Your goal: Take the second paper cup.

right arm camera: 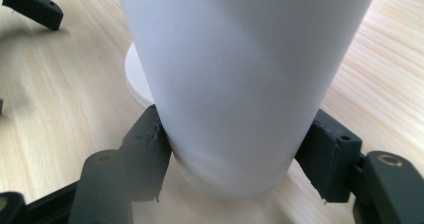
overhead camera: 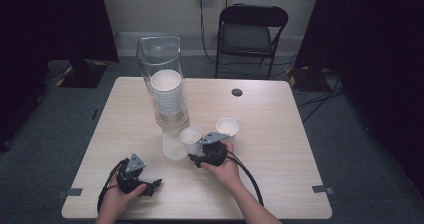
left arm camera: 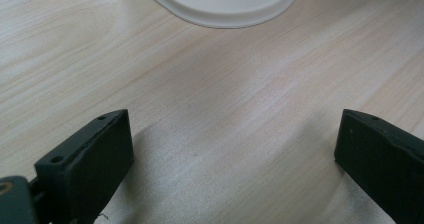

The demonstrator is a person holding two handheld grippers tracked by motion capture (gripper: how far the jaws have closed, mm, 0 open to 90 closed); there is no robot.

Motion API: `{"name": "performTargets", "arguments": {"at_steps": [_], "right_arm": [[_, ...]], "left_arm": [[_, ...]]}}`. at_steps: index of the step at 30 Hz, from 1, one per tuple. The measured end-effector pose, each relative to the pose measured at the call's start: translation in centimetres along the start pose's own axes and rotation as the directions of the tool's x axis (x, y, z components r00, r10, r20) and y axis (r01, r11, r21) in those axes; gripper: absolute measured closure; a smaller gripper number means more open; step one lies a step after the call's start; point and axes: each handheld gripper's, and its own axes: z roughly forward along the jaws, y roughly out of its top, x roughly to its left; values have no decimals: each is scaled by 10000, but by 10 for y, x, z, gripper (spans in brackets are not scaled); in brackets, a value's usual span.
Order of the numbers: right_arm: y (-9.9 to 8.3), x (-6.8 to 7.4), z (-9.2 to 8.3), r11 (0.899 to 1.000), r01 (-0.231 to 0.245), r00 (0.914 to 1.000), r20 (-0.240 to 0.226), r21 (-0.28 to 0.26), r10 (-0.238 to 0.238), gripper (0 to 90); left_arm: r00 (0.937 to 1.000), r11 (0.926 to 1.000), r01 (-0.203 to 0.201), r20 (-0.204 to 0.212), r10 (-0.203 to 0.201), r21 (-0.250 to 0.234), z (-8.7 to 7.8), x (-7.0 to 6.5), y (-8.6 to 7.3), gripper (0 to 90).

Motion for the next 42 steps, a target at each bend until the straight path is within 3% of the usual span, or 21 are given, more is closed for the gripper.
{"name": "performTargets", "arguments": {"at_steps": [17,20,25,26,30,37,41,42], "right_arm": [[-33,-10,-52,9991,-91,10000,14,-402,92,348],[-40,-16,-66,9979,-376,9993,43,-523,379,347],[-48,-26,-81,9973,-497,9983,277,-548,513,345],[-54,-34,-89,9950,-769,9960,398,-637,795,345],[-62,-40,-96,9926,-1013,9930,546,-671,1050,344],[-69,-48,-107,9928,-997,9911,819,-660,1049,343],[-74,-58,-114,9915,-1113,9861,1166,-679,1187,342],[-78,-66,-118,9880,-1400,9795,1369,-649,1478,341]], "left_arm": [[10000,10000,-7,-1,7,2,0,0,0,18],[10000,10000,-14,-27,14,-24,0,0,0,18],[10000,10000,-15,-36,15,-16,0,0,0,18],[10000,10000,12,-41,-12,-42,0,0,0,18],[10000,10000,9,-45,-9,-36,0,0,0,18],[10000,10000,67,-63,-68,-48,0,-1,0,18],[9999,10000,85,-66,-86,-31,0,-1,0,18],[9999,10000,86,-68,-87,-32,0,-1,0,18]]}}
